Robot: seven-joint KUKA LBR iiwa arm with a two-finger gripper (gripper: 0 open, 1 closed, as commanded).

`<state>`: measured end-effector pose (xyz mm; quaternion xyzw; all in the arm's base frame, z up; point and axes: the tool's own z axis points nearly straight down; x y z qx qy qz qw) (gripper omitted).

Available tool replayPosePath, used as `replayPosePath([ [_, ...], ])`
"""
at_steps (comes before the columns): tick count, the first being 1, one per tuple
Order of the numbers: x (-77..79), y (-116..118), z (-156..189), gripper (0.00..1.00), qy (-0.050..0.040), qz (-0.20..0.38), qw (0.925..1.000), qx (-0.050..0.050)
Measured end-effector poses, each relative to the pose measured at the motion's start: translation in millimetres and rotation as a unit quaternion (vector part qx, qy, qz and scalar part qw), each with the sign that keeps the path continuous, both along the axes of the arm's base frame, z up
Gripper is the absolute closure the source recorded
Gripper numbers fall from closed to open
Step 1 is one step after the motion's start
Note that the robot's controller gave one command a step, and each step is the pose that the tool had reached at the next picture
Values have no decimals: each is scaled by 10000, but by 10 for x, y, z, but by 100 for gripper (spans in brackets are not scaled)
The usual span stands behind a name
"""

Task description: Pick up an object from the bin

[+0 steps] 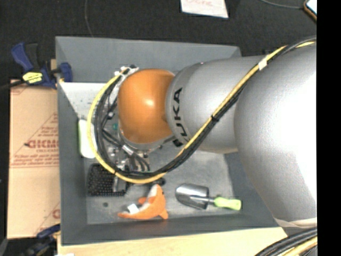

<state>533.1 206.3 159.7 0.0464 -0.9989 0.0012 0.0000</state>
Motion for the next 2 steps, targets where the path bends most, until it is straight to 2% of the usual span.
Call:
replayPosePath([
  [2,7,-1,224,100,-13,-12,10000,9],
])
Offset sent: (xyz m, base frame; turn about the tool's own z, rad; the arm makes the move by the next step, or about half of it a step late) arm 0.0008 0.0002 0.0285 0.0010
